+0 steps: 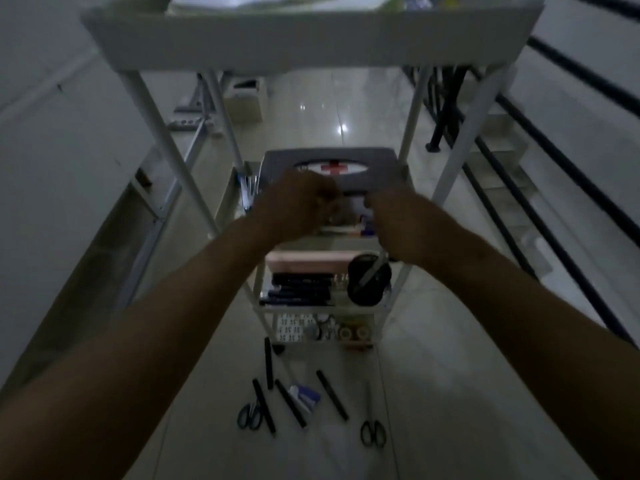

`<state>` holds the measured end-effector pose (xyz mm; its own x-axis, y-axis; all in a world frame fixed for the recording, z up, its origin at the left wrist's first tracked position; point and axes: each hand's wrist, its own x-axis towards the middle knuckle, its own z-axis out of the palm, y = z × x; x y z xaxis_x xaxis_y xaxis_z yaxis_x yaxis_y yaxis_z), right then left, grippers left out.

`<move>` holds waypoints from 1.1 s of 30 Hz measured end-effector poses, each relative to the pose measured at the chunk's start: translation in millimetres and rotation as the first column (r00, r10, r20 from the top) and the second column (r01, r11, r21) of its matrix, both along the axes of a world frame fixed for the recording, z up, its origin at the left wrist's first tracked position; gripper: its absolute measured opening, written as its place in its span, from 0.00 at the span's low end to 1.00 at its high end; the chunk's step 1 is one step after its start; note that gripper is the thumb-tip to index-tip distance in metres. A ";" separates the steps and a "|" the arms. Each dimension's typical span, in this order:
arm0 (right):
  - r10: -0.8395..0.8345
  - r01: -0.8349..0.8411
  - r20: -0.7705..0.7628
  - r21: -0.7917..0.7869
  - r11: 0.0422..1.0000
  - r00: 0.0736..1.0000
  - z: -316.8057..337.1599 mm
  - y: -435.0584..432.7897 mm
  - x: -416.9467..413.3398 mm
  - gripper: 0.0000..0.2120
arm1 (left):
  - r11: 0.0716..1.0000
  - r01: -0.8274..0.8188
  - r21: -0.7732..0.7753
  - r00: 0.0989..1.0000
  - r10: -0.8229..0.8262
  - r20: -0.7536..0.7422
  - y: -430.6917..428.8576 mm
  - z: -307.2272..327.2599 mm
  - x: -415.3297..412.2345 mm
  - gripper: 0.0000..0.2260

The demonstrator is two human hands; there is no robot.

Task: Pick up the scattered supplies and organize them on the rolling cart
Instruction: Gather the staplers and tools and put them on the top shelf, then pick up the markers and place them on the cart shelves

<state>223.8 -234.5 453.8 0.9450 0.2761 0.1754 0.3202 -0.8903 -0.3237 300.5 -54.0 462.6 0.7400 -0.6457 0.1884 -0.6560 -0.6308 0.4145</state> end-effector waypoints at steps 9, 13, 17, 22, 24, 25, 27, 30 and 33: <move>-0.266 0.223 0.230 0.194 0.955 0.936 -61.0 68.2 -41.0 0.06 | 0.967 -0.094 -0.236 0.977 0.135 0.165 54.9 -93.8 -75.9 0.08; -0.187 0.152 0.096 0.295 0.943 0.978 -150.9 78.4 -75.7 0.04 | 0.977 -0.147 -0.155 0.989 0.148 -0.005 74.8 -189.7 -108.0 0.09; -0.279 0.372 -0.335 0.256 0.892 0.900 -267.0 75.4 -108.7 0.07 | 0.962 -0.245 0.119 0.915 0.270 -0.298 93.7 -301.6 -138.2 0.13; -0.277 0.429 -0.644 0.087 0.899 0.713 -396.0 80.0 -146.1 0.11 | 0.913 -0.276 0.301 0.764 0.398 -0.507 116.9 -415.1 -176.9 0.17; -0.253 0.411 -0.681 0.078 0.908 0.687 -438.5 89.7 -153.6 0.15 | 0.886 -0.312 0.343 0.733 0.454 -0.506 124.9 -447.6 -186.7 0.17; -0.234 0.392 -0.689 0.078 0.917 0.686 -457.9 96.7 -154.3 0.19 | 0.879 -0.321 0.353 0.732 0.466 -0.497 128.7 -462.5 -189.7 0.17; -0.234 0.372 -0.681 0.061 0.926 0.693 -485.8 114.4 -151.7 0.24 | 0.877 -0.321 0.358 0.740 0.468 -0.483 134.6 -485.3 -194.4 0.19; -0.306 0.319 -0.550 -0.074 0.945 0.778 -508.9 138.5 -137.6 0.27 | 0.898 -0.272 0.346 0.828 0.402 -0.392 136.1 -508.9 -189.1 0.23; -0.334 0.267 -0.471 -0.206 0.941 0.816 -522.4 151.8 -125.0 0.26 | 0.910 -0.215 0.354 0.886 0.334 -0.321 126.2 -519.3 -174.1 0.25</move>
<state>98.8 -82.7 -68.7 0.9351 -0.0488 -0.3511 -0.1422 -0.9589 -0.2455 126.4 72.2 -56.7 0.8720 -0.3864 -0.3005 -0.2753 -0.8947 0.3516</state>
